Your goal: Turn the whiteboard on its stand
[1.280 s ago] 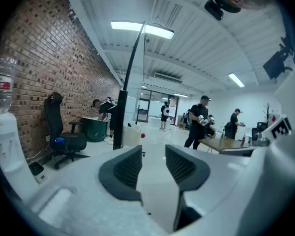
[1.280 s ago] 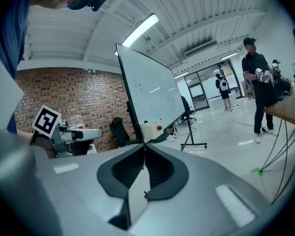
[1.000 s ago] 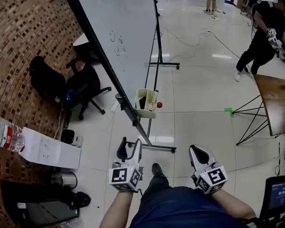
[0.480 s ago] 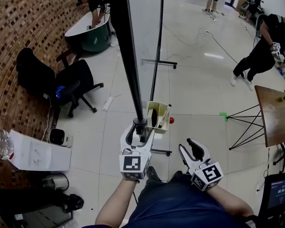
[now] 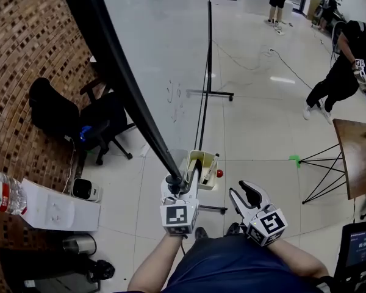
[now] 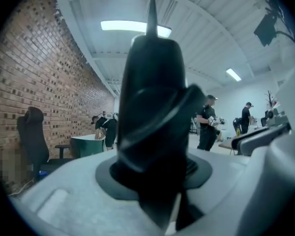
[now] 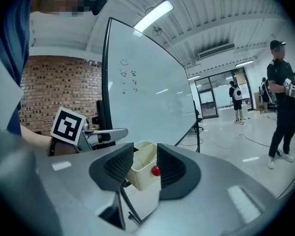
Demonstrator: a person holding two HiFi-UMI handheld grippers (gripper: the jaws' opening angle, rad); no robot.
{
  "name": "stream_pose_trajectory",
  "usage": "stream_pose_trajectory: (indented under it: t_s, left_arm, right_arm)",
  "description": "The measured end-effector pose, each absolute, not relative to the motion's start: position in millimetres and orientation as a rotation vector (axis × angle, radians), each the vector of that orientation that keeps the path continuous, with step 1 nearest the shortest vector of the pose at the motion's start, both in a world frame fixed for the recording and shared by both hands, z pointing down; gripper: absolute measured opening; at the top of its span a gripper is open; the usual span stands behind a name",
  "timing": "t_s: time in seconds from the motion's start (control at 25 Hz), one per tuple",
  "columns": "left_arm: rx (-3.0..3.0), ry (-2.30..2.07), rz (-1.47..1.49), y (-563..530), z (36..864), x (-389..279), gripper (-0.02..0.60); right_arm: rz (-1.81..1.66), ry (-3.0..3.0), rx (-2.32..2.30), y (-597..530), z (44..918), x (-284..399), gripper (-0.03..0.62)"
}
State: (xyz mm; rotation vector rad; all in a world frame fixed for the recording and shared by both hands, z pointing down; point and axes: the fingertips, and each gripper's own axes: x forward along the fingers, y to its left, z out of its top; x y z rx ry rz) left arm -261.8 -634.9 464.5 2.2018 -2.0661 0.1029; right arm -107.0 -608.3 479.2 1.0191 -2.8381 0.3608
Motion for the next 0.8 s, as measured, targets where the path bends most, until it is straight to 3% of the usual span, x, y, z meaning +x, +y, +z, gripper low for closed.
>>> stream_pose_trajectory:
  t_s: [0.2,0.8]
  left_arm:
    - [2.128,-2.15,0.131,-635,471,-268,0.112]
    - [2.118,-2.173,0.098,-619,450,-262,0.107]
  right_arm:
    - [0.406,-2.821,1.048,-613,484,-91,0.135]
    - [0.518,-2.668,1.115,-555,506,-63,0.123]
